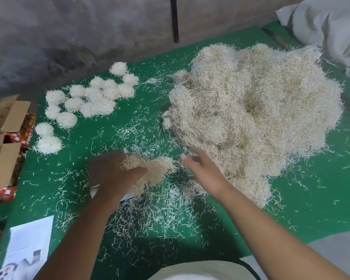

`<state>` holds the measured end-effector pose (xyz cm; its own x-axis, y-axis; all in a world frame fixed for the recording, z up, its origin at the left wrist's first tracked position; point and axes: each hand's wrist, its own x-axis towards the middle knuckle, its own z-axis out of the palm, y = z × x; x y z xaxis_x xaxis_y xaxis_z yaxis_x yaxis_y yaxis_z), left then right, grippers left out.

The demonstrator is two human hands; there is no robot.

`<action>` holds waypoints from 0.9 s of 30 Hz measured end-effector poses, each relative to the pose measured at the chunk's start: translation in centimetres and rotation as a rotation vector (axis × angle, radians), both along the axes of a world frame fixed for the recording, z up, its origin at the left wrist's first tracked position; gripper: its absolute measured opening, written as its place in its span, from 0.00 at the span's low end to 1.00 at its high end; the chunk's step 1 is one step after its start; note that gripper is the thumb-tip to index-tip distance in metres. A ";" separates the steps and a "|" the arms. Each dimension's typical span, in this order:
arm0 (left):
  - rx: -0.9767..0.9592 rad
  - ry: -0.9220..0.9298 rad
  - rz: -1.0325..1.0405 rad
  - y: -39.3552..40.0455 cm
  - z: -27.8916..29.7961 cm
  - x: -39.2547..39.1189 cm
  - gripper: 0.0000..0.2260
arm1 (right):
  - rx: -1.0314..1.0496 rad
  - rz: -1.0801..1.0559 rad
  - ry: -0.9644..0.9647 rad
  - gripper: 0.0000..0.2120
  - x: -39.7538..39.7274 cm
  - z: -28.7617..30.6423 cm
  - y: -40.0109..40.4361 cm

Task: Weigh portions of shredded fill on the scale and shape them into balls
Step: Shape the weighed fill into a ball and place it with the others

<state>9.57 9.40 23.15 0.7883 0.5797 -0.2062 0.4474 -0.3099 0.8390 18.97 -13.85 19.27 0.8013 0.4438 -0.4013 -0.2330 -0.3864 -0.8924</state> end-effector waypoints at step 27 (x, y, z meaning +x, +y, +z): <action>-1.245 -0.118 0.559 2.0 -1.4 -6.4 0.31 | 0.092 -0.108 0.155 0.08 -5.0 5.1 18.1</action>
